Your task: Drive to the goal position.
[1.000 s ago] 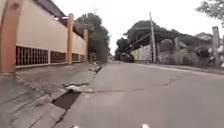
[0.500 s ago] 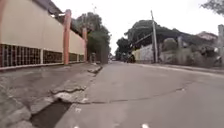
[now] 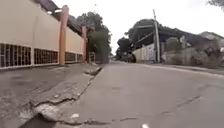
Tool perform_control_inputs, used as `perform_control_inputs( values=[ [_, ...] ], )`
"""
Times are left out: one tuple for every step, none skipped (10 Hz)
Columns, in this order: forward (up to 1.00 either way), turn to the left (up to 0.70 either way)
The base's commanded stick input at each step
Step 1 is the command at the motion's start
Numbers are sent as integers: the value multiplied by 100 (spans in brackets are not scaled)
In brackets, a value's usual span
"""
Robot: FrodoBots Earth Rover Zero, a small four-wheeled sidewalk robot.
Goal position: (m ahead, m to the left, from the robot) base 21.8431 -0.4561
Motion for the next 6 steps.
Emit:
perform_control_inputs(
  values=[
    [100, -4],
    [100, -5],
    [100, -6],
    [100, -7],
    [100, -7],
    [100, -7]
  ],
)
